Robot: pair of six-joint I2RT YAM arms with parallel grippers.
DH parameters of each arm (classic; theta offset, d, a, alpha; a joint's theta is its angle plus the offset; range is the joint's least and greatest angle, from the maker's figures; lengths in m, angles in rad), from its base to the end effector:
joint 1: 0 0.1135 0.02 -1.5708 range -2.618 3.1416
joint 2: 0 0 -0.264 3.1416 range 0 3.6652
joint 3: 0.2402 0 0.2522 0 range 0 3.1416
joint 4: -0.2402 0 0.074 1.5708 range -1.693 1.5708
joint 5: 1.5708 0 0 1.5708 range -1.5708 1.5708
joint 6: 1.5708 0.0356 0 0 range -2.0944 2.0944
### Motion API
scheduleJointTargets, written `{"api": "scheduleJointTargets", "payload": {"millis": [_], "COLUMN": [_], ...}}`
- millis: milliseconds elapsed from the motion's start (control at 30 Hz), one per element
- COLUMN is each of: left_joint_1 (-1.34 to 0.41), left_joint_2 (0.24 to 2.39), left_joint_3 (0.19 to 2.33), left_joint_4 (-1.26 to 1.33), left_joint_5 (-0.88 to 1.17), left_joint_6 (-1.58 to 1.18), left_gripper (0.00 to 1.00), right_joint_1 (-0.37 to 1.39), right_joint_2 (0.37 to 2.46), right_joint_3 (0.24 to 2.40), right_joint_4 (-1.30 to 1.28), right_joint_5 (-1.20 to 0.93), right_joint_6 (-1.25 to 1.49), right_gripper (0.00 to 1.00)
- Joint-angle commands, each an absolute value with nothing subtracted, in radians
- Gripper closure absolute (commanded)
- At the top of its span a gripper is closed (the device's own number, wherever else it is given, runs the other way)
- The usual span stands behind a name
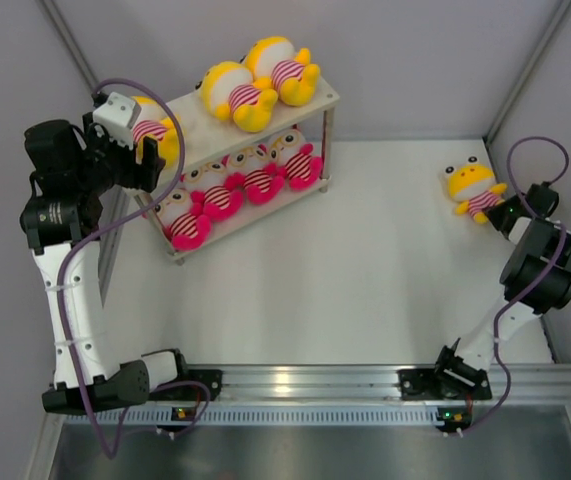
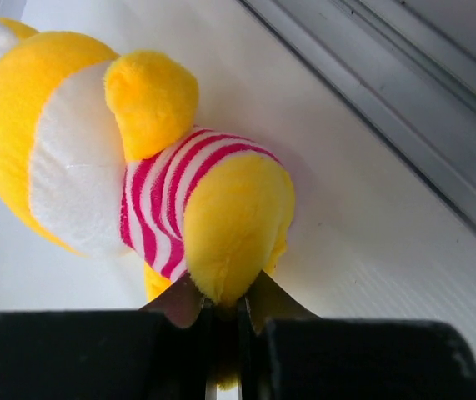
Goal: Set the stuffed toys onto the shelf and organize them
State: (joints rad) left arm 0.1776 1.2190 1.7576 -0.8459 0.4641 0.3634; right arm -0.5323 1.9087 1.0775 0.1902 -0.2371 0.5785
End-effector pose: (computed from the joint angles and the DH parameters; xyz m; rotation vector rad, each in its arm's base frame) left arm 0.2089 0.0213 0.5065 0.4817 1.7811 -0.0585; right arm 0.3523 -0.1978 0.1571 1.0493 1.9403 0.2877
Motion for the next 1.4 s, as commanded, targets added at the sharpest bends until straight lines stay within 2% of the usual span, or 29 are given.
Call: {"api": "scheduleJointTargets", "payload": {"millis": [0,333,433,600,800,933,1100,1200,1367], "left_joint_1": [0.176,0.176,0.176,0.176,0.175,0.175,0.175,0.173,0.172], "left_joint_2": [1.183,1.173,1.164,1.154,1.144,1.128,1.108,1.1,1.097], "left_joint_3": [1.801,1.812,1.81,1.816,1.832,1.833,1.812,1.798,1.787], "left_joint_4": [-0.877,-0.884,-0.882,-0.882,-0.882,-0.882,-0.882,-0.882,-0.882], "left_joint_5": [0.483,0.459,0.466,0.512,0.543,0.549,0.537,0.529,0.525], "left_joint_6": [0.362,0.394,0.399,0.402,0.394,0.397,0.411,0.417,0.428], "left_gripper": [0.21,0.16,0.16,0.15,0.15,0.15,0.15,0.15,0.15], "right_joint_1": [-0.534,-0.459,-0.364,-0.074,0.354,0.605,0.748,0.796,0.868], "right_joint_2": [1.812,1.382,1.216,1.127,1.27,1.493,1.722,1.833,1.888], "right_joint_3": [1.035,0.979,1.04,1.205,1.493,1.69,1.961,2.029,2.106], "right_joint_4": [0.207,0.115,0.083,0.077,0.155,0.17,0.13,0.121,0.095], "right_joint_5": [-0.27,-0.252,-0.192,-0.008,0.217,0.253,0.294,0.307,0.348], "right_joint_6": [0.617,0.906,0.957,1.018,1.025,1.046,1.115,1.183,1.172], "right_gripper": [1.0,1.0,1.0,1.0,1.0,1.0,1.0,1.0,1.0]}}
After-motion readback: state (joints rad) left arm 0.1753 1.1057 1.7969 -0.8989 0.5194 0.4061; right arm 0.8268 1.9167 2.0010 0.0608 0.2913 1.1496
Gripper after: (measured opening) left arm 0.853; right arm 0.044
